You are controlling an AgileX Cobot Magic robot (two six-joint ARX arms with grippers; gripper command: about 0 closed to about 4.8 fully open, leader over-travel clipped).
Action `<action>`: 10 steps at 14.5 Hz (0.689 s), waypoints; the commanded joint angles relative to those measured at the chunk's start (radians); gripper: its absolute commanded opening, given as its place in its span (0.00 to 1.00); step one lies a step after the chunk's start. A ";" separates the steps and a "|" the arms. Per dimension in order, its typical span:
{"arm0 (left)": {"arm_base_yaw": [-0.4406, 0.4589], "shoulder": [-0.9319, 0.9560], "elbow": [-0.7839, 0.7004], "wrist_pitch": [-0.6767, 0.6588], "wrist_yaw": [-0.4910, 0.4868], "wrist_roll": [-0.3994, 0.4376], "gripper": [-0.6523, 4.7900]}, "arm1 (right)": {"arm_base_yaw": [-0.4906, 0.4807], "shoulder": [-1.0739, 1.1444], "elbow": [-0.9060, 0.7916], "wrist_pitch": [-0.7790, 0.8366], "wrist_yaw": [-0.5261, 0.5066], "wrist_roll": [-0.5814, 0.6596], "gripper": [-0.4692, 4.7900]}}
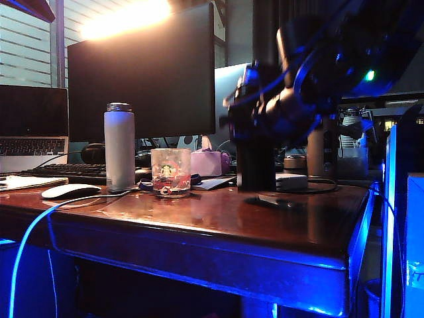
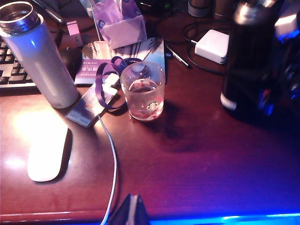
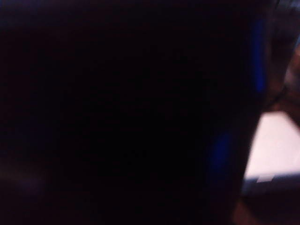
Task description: Pick up the black thermos, pour a little water from inside into the glass cup, then place the black thermos back on the table.
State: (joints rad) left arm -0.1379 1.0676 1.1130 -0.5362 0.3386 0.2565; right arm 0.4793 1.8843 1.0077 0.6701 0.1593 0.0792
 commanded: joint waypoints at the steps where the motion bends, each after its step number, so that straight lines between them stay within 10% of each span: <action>1: -0.001 -0.001 0.005 0.013 0.006 -0.002 0.11 | 0.002 0.004 0.007 0.060 -0.003 0.002 0.55; 10: -0.001 -0.002 0.005 0.014 0.006 -0.002 0.11 | 0.002 0.006 0.006 0.073 -0.050 -0.005 0.92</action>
State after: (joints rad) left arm -0.1379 1.0676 1.1130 -0.5354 0.3386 0.2565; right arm 0.4809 1.8954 1.0073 0.7223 0.1108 0.0776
